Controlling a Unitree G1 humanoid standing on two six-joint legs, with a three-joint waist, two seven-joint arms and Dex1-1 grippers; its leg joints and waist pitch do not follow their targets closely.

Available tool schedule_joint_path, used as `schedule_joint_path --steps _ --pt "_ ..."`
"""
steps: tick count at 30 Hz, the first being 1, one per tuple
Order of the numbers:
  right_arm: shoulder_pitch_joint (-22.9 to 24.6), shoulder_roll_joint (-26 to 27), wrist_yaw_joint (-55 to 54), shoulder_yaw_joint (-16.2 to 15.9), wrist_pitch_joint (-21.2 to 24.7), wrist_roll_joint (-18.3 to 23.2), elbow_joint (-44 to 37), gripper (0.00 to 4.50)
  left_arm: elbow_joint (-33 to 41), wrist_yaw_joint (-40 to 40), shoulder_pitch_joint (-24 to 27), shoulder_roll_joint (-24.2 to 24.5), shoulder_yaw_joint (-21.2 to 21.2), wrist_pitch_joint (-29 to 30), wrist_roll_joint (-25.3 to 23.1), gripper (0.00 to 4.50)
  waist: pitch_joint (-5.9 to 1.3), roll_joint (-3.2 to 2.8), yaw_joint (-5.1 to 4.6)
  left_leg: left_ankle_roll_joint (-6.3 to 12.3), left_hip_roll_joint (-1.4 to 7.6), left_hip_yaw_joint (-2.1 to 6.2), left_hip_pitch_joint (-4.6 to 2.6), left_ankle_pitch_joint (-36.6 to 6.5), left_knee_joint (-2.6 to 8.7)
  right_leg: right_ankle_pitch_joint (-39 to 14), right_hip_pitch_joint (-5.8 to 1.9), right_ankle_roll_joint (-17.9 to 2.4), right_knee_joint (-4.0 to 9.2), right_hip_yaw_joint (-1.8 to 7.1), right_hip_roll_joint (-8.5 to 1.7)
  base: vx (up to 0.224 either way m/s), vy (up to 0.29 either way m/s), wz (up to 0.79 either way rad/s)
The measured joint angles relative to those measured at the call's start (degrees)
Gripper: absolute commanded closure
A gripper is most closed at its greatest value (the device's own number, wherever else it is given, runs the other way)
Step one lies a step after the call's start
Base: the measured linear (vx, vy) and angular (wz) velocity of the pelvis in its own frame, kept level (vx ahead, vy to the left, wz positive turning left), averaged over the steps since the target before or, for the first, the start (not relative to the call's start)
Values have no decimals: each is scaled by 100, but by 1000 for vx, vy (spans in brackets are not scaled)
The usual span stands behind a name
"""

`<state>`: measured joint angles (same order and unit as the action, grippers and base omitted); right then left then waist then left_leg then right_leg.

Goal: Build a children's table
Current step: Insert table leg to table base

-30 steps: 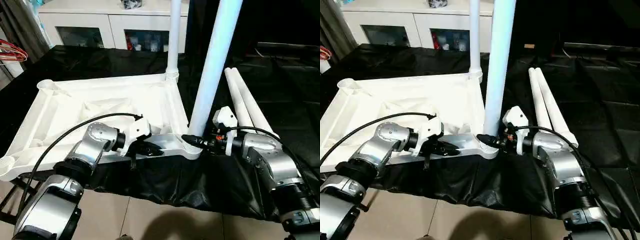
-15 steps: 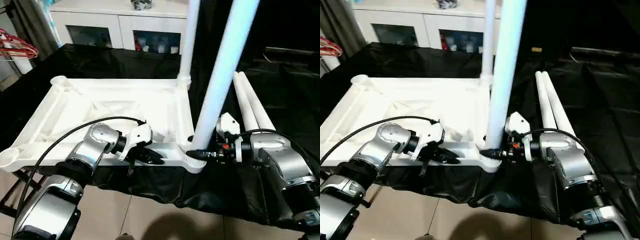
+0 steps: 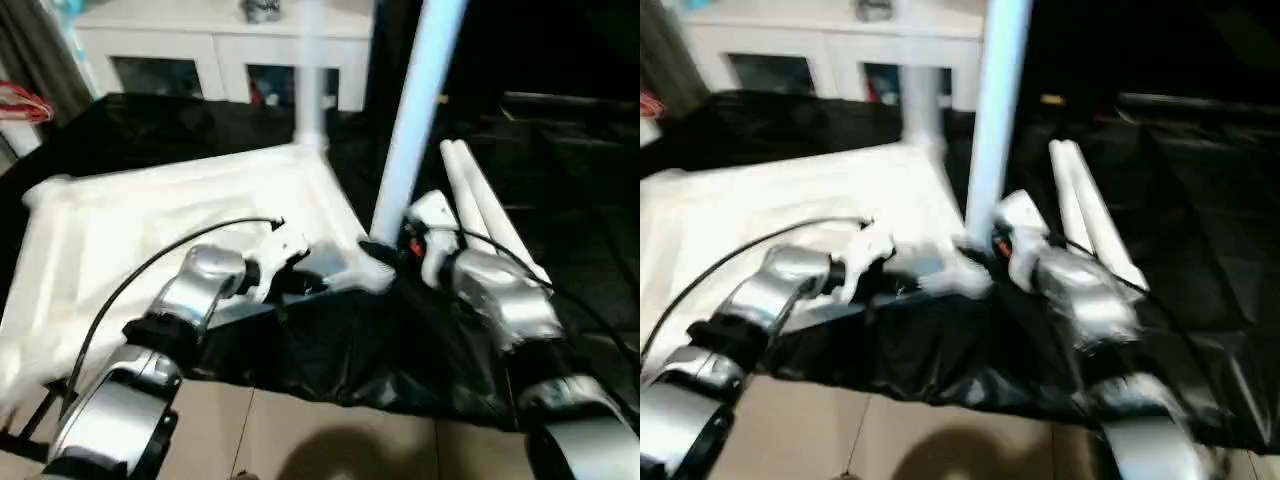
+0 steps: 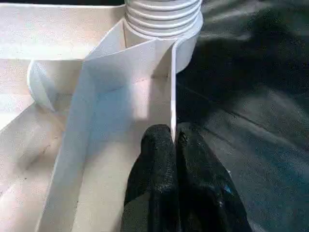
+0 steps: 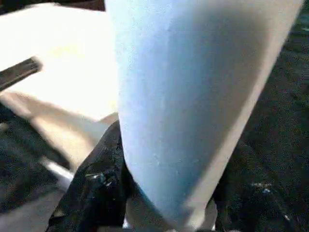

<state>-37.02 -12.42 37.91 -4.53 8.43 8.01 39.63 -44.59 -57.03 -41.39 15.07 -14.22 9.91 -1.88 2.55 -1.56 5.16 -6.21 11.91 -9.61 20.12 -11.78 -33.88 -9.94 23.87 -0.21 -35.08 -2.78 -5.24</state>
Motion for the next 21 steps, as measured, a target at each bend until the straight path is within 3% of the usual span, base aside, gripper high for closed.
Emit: schedule_joint_path --steps 5,16,18,21 --pt "-571 466 -1331 217 -45 -186 775 257 616 1099 91 -469 58 816 -226 450 5 15 -3 2 1 -2 20 1 0 -7 9 -3 14 -8 3 0 0 0" --pt "-820 717 -1775 279 -257 -330 1257 257 901 1357 197 -444 -86 922 -447 450 -2 31 -43 4 3 -2 -3 0 6 -16 2 -5 4 -6 8 0 0 0" --pt "-822 723 -1648 348 -334 -313 1307 201 982 1349 233 -371 -128 927 -457 450 -2 31 -51 3 4 -1 -3 0 8 -16 2 -5 4 -6 9 0 0 0" --pt "-822 727 -1525 467 -394 -201 1442 179 1009 1262 234 -307 -165 894 -460 450 -1 30 -48 4 4 -2 2 0 8 -17 5 -6 7 -6 9 0 0 0"
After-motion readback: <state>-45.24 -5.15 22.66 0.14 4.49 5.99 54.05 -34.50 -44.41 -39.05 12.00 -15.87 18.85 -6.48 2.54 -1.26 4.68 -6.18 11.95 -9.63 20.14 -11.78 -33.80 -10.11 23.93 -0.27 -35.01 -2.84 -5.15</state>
